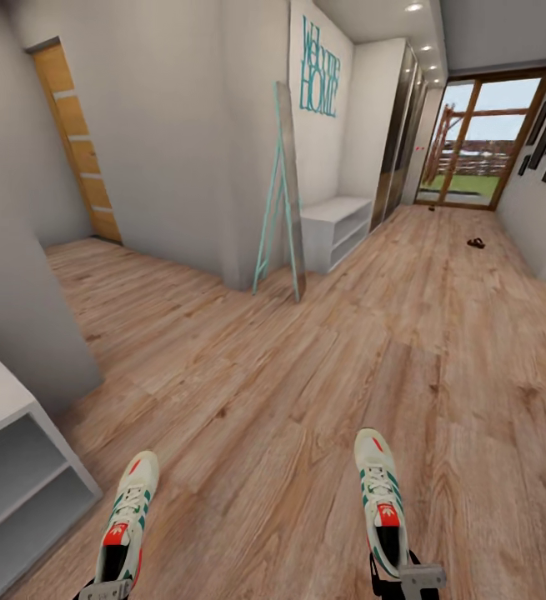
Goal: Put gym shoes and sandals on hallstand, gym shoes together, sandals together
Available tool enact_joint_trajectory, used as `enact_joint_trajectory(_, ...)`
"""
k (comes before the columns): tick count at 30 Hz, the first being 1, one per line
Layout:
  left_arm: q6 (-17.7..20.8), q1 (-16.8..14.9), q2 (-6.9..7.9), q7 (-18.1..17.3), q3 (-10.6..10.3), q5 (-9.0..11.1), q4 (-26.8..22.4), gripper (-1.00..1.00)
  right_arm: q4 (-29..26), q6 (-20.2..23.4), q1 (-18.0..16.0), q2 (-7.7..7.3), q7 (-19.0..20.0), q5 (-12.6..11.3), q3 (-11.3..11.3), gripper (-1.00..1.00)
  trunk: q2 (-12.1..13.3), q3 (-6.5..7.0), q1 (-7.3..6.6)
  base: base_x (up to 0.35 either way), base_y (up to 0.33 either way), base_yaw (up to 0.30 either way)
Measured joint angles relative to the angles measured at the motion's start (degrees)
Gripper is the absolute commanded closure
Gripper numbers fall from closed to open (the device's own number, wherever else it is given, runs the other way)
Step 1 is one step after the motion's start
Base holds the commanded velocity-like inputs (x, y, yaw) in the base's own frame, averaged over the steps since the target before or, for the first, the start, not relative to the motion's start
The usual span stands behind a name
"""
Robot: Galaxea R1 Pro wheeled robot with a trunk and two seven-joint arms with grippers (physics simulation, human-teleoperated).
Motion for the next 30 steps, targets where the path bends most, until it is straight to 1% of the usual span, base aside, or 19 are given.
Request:
enact_joint_trajectory(5, 0.0, 0.0, 0.00, 0.0, 0.0, 0.0, 0.0, 1.00, 0.0, 0.0, 0.0, 0.00, 0.0, 0.0, 0.0, 1.00, 0.0, 0.00, 0.00, -0.233, -0.167, 0.275)
enact_joint_trajectory(8, 0.0, 0.0, 0.00, 0.0, -0.1, 0.0, 0.0, 1.00, 0.0, 0.0, 0.0, 0.00, 0.0, 0.0, 0.0, 1.00, 0.0, 0.00, -0.01, -0.102, -0.067, 0.277)
enact_joint_trajectory(30, 0.0, 0.0, 0.00, 0.0, 0.0, 0.0, 0.1, 1.00, 0.0, 0.0, 0.0, 0.09, 0.0, -0.1, 0.0, 1.00, 0.0, 0.00, -0.02, -0.008, -0.005, 0.278)
